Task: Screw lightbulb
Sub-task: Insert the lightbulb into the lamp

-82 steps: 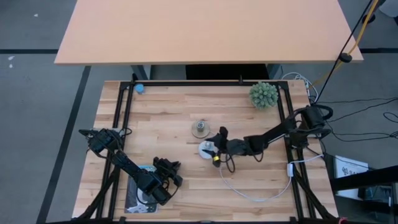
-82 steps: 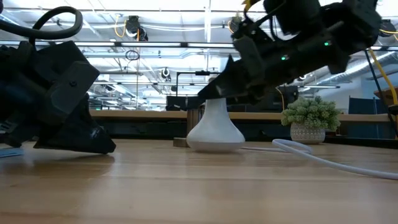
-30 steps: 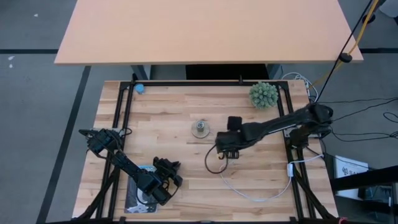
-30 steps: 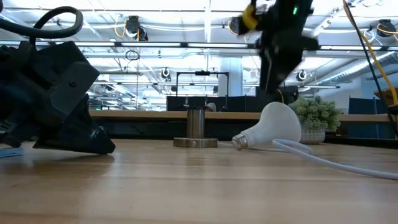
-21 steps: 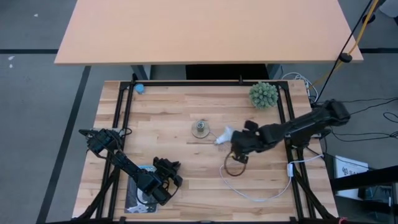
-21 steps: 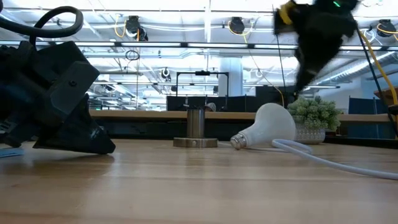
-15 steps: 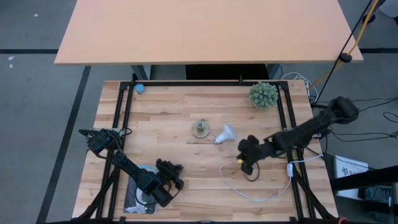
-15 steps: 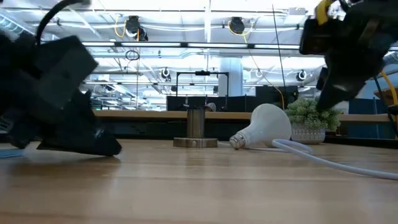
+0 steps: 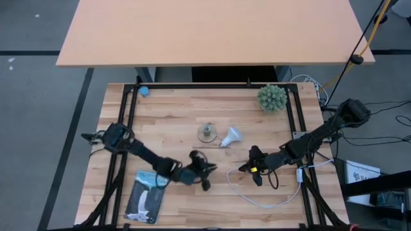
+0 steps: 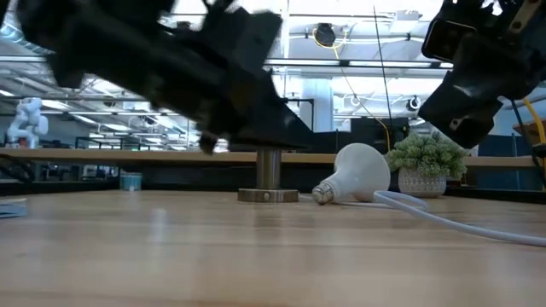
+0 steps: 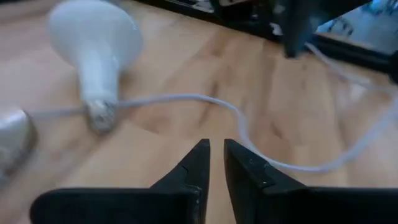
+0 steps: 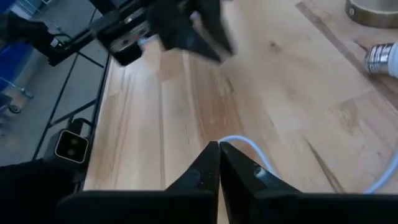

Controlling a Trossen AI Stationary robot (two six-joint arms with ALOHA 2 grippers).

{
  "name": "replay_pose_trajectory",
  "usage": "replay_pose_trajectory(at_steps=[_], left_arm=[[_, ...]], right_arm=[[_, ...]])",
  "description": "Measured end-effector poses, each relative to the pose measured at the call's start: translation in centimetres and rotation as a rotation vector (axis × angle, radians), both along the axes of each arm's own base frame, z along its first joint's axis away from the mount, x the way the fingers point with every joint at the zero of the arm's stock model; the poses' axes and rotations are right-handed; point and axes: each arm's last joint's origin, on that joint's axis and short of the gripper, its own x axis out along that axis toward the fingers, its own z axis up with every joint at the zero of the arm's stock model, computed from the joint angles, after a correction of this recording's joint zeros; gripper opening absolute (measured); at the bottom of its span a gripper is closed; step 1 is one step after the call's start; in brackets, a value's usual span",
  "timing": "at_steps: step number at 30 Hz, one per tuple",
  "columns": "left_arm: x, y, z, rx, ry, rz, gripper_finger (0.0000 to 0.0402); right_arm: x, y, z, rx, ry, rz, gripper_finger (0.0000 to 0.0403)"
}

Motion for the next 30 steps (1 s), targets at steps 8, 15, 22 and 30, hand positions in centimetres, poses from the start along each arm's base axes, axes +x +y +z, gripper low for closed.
replay_pose_trajectory(at_steps=[8,15,22,30], left_arm=[[0.2,10.3,7.8,0.107,-0.068,-0.112,0.0020],[-5.9,21.4,14.1,0.225,0.031,-0.013,0.0020],[-8.1,21.8,13.3,0.064,0.063,-0.136,0.0020],[-7.5,16.7,9.4,-0.021,0.080,-0.182,0.0020]], right_arm=[[0.1,-0.2,-0.3,-0.084,-0.004,-0.030,0.0001],[0.2,-0.9,-0.2,-0.233,-0.051,-0.169,0.0001],[0.7,-2.5,-1.7,-0.178,0.047,-0.318,0.0000],[0.9,-4.6,-4.5,-0.279,0.197,-0.470,0.0000]])
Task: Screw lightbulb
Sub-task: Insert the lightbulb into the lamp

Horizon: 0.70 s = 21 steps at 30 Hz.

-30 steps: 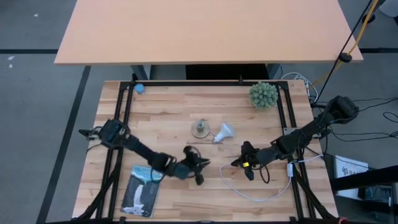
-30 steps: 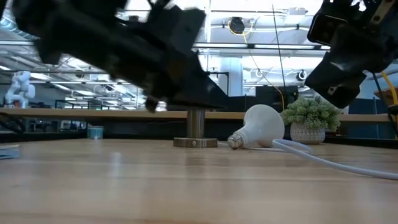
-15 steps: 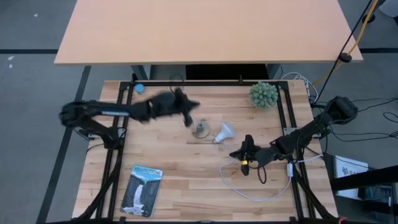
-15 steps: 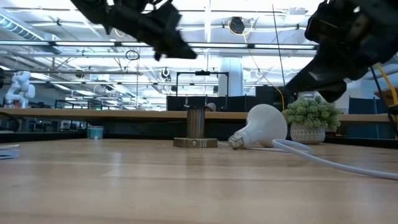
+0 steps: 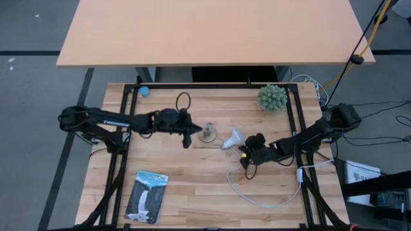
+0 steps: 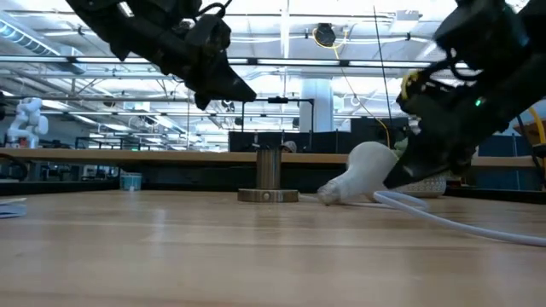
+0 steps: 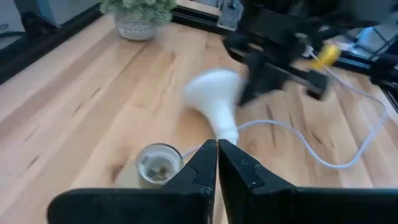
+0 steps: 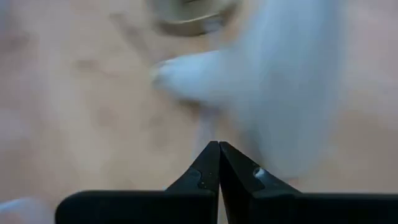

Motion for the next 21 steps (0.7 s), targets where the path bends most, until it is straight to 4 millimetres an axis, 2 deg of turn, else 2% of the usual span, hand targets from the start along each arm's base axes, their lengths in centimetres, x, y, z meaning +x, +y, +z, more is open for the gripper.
replay_pose_trajectory(at_steps=[3,6,11,15,18,21], left_arm=[[0.0,-1.0,-0.1,0.024,0.001,0.006,0.0020],[0.0,-1.3,-0.2,0.045,0.003,0.000,0.0020],[-0.1,-1.3,-0.4,0.085,0.030,-0.013,0.0020],[-0.2,-1.2,-0.6,0.103,0.062,-0.012,0.0020],[-0.3,-1.0,-0.9,0.106,0.091,-0.003,0.0020],[-0.5,-0.8,-1.1,0.104,0.122,0.004,0.0020]], right_arm=[[-0.5,-1.3,-0.4,-0.110,0.026,-0.158,0.0000],[-0.5,-1.8,-0.4,-0.088,-0.005,-0.245,0.0000],[0.1,-1.6,-0.2,0.021,-0.012,-0.149,0.0000],[0.6,-1.5,1.1,0.087,-0.135,-0.155,0.0000],[0.9,-1.4,2.3,0.114,-0.201,-0.098,0.0002],[0.9,-1.6,3.2,0.153,-0.226,-0.056,0.0020]])
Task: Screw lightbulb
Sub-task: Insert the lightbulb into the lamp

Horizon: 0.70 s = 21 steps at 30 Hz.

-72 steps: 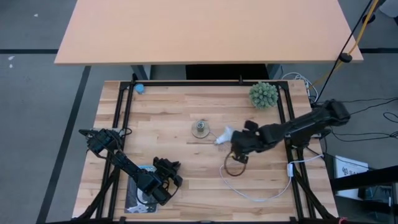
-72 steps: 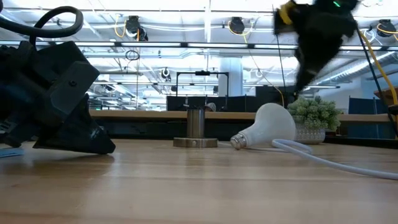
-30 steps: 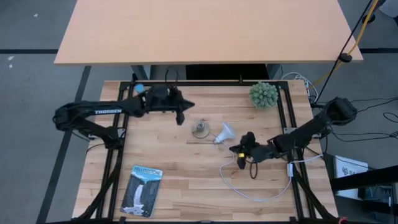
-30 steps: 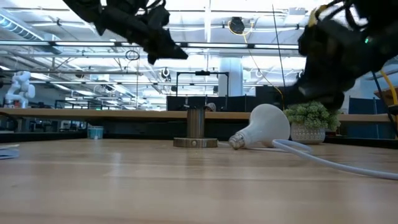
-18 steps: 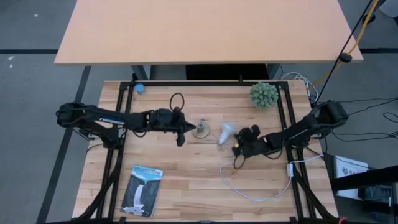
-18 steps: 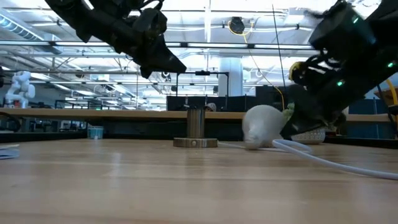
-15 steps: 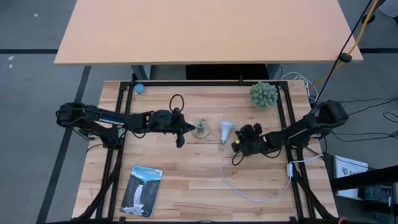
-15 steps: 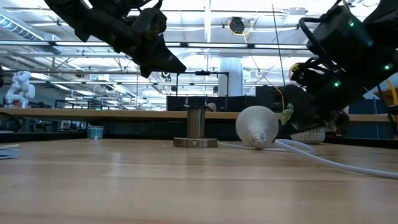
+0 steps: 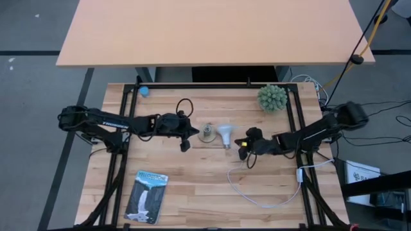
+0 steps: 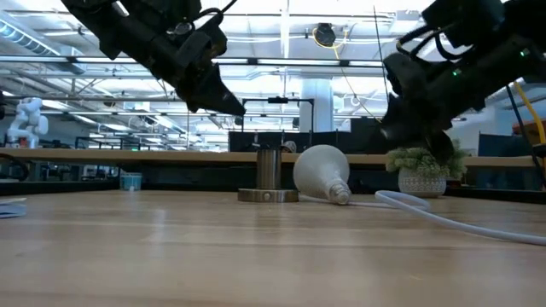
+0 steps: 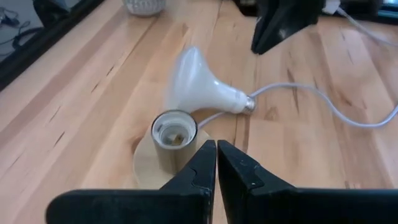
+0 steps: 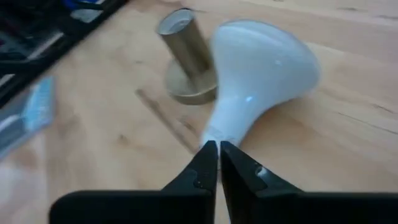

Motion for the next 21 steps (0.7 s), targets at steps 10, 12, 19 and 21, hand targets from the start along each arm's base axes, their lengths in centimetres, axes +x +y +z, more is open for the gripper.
replay_pose_trajectory(at_steps=[10,12,19,21], left_arm=[[0.0,0.0,0.0,-0.001,0.002,0.000,0.0020],[0.0,0.0,0.0,-0.001,0.004,-0.001,0.0020],[0.0,-0.4,-0.1,-0.006,0.008,-0.019,0.0020],[0.0,-0.3,-0.1,-0.006,0.007,-0.019,0.0020]], right_arm=[[1.4,-1.2,0.6,-0.010,-0.171,-0.114,0.0172],[1.5,-1.3,0.3,-0.040,-0.165,-0.141,0.0199],[1.6,-1.9,0.1,-0.059,-0.169,-0.190,0.0243],[1.7,-1.9,0.1,-0.037,-0.181,-0.202,0.0244]])
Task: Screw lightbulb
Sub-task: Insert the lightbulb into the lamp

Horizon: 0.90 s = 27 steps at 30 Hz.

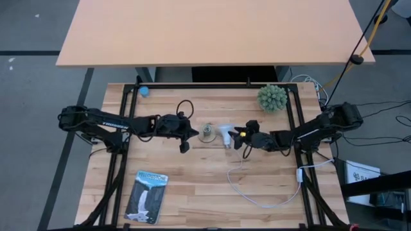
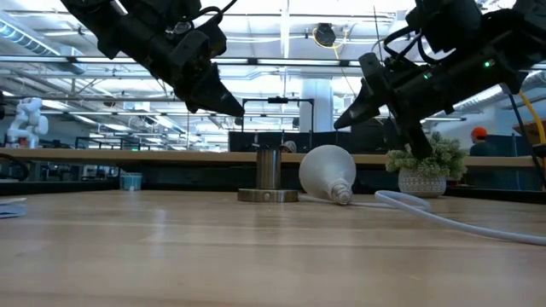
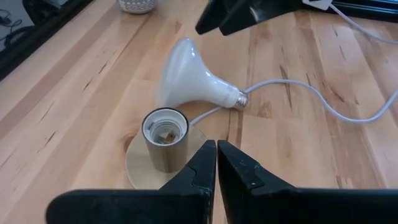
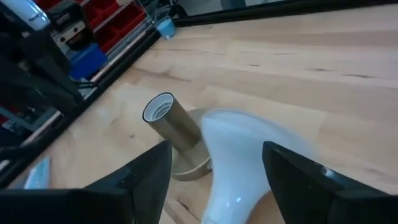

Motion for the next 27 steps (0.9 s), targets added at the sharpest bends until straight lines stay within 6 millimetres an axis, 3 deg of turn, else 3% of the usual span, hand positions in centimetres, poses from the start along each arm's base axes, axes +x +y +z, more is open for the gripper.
replay_pose_trajectory(at_steps=[6,11,15,19,22,27], left_arm=[[0.0,0.0,0.0,0.000,0.003,0.000,0.0020],[-0.1,0.0,-0.2,-0.001,0.006,0.000,0.0020],[-0.4,0.0,-0.8,-0.006,0.022,0.005,0.0020],[-0.6,0.3,-1.1,-0.011,-0.006,0.021,0.0020],[-0.6,0.5,-1.1,-0.020,-0.010,0.035,0.0020],[-0.6,0.5,-1.1,-0.020,-0.010,0.034,0.0020]], right_arm=[[0.0,0.2,0.0,0.027,0.002,0.040,0.0241],[0.5,1.5,0.8,-0.017,0.030,0.031,0.0241],[1.7,2.9,2.3,0.023,0.187,-0.019,0.0241],[2.4,3.4,3.3,0.123,0.319,-0.195,0.0240],[2.9,3.7,2.6,0.167,0.364,-0.283,0.0240],[4.1,3.2,-0.2,0.253,0.364,-0.365,0.0240]])
